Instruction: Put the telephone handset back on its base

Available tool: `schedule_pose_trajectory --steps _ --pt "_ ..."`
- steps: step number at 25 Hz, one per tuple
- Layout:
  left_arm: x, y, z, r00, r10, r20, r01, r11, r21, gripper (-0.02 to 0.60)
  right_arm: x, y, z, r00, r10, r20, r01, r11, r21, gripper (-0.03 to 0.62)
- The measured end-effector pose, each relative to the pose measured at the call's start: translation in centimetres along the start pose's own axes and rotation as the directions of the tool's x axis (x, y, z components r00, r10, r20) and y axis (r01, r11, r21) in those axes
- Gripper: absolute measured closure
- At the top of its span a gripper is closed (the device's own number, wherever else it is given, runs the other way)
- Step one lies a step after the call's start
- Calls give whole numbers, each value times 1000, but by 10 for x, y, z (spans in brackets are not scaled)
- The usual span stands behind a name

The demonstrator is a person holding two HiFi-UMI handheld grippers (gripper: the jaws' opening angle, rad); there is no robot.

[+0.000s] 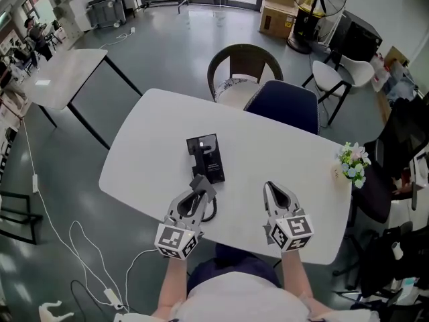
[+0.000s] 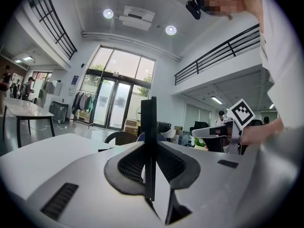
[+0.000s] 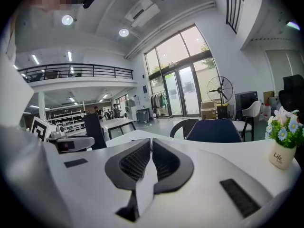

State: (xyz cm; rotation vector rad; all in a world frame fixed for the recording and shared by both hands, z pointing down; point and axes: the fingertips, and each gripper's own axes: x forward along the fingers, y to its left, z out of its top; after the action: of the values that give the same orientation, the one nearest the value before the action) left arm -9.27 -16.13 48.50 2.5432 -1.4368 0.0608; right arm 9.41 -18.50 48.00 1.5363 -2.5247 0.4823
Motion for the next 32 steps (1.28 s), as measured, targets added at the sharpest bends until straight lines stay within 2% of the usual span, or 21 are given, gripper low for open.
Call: schedule_pose_trajectory --steps 6,11,19,25,32 --pt "21 18 0 1000 11 -24 -11 1000 2 502 26 -10 0 1000 12 -16 -12 1000 27 556" --pt "29 22 4 999 -7 -32 7 1000 5 502 40 -9 4 999 34 -15 -33 999 37 556" --pt "28 27 -1 998 -26 -57 24 999 -36 502 45 -7 1 999 43 -29 -41 998 39 556" --pt "26 33 -1 996 -57 -67 50 994 -101 502 49 -8 -3 999 35 -40 -33 998 59 556" --pt "27 43 -8 974 -107 -201 98 994 -50 502 50 4 6 999 30 -28 -28 997 70 556"
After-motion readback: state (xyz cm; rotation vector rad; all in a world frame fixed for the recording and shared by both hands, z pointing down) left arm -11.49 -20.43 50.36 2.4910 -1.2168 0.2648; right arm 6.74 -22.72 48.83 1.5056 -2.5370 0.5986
